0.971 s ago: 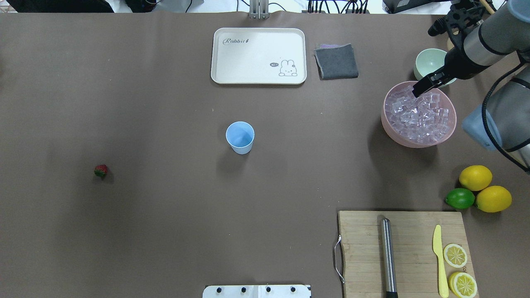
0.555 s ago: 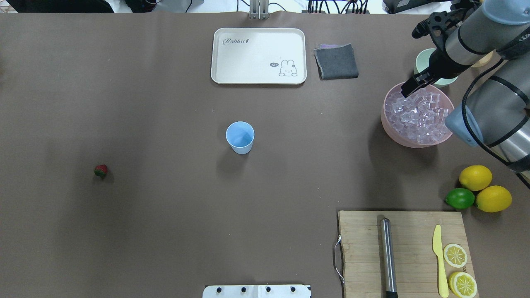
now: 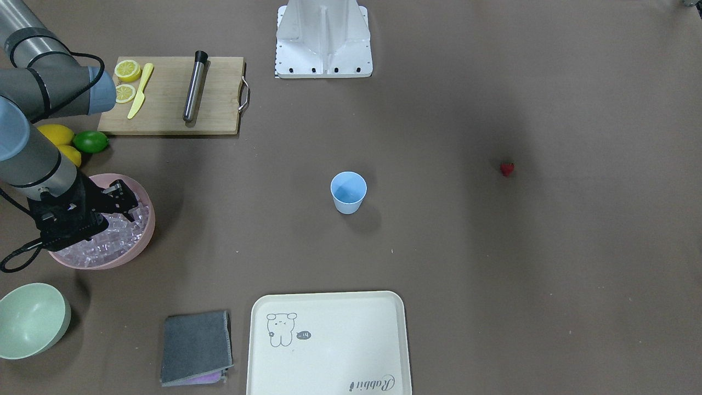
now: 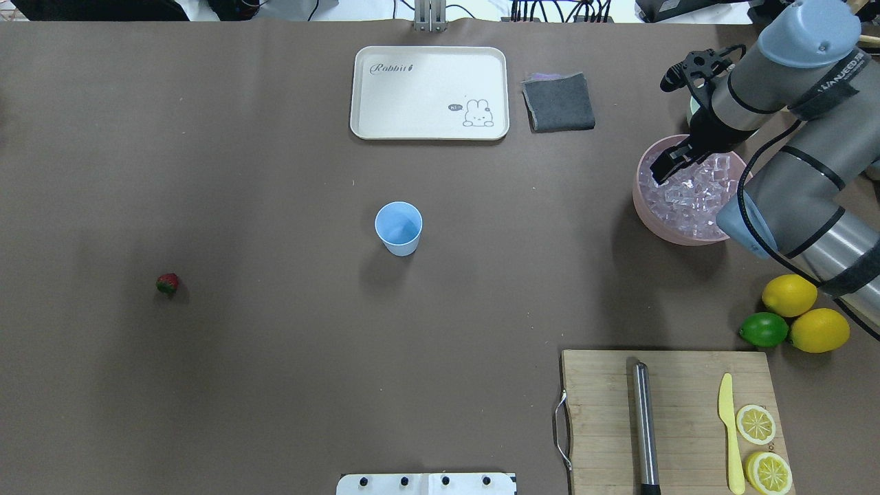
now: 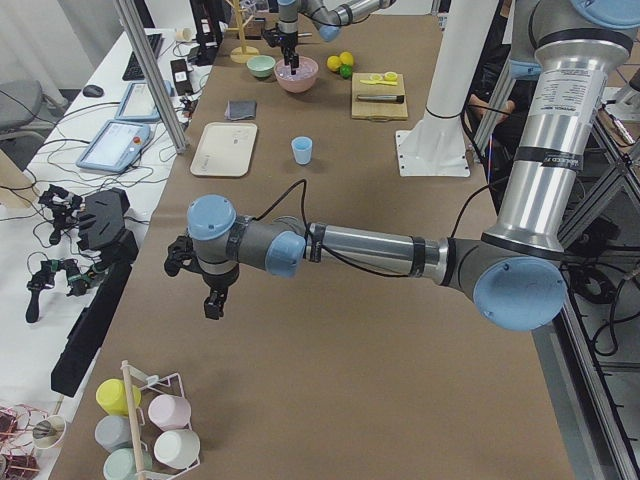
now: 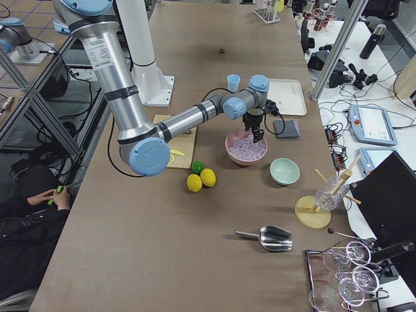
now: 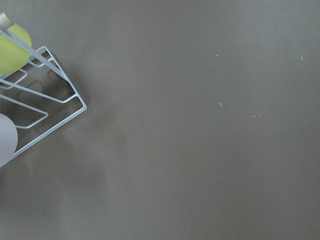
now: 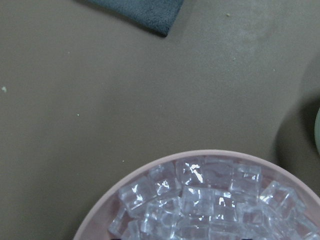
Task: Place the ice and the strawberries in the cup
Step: 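Lower the right gripper into the ice and pinch an ice cube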
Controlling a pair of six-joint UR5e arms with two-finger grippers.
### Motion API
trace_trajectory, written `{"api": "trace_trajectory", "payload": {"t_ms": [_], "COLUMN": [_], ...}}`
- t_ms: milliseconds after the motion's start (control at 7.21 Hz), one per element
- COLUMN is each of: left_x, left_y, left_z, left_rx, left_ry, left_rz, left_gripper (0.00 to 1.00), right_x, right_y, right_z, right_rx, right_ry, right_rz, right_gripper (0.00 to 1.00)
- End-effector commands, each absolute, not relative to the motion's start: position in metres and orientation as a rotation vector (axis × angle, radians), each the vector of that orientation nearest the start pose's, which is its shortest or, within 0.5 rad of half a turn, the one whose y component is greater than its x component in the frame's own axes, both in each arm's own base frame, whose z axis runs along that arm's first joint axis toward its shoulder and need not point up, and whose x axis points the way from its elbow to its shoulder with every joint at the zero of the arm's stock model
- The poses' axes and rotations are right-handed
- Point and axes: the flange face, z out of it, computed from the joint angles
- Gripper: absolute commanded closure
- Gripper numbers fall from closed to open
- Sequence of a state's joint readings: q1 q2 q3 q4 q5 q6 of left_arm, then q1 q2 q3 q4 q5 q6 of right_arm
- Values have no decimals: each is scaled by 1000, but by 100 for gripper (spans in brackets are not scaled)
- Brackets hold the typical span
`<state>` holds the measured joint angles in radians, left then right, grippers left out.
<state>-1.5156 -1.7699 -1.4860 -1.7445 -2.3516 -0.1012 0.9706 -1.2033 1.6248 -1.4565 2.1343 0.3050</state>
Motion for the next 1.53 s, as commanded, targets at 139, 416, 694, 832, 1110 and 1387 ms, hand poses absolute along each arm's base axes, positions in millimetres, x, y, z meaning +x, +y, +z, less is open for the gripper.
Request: {"api": "trace_trajectory", "payload": {"t_ms": [139,416,694,832,1110,1387], "left_x": [-30,-30,-30,-30,-29,-29], "left_y": [-594,-594,-595,-595,-596,-596], "left_z": [577,579,580,580,579,579], "left_rx": [208,206,205,203,206,206], "left_ry": [794,794,794,794,794,794], "left_rz": [67,67,66,67,68,68], "left_gripper": [2,2,2,2,2,2], "right_x": [-309,-313,-314,-316,-320,-321], "right_y": [-581,-582,-581,-580,-578,-578], "right_z": [427,424,425,426,430,431], "right_rx": [222,222,223,218,211,215], "right_ry": [-704,-704,-701,-699,-692,-680], "right_rz": [-435,-438,-441,-442,-446,-445], "right_gripper": [21,22,24,32,37,43]}}
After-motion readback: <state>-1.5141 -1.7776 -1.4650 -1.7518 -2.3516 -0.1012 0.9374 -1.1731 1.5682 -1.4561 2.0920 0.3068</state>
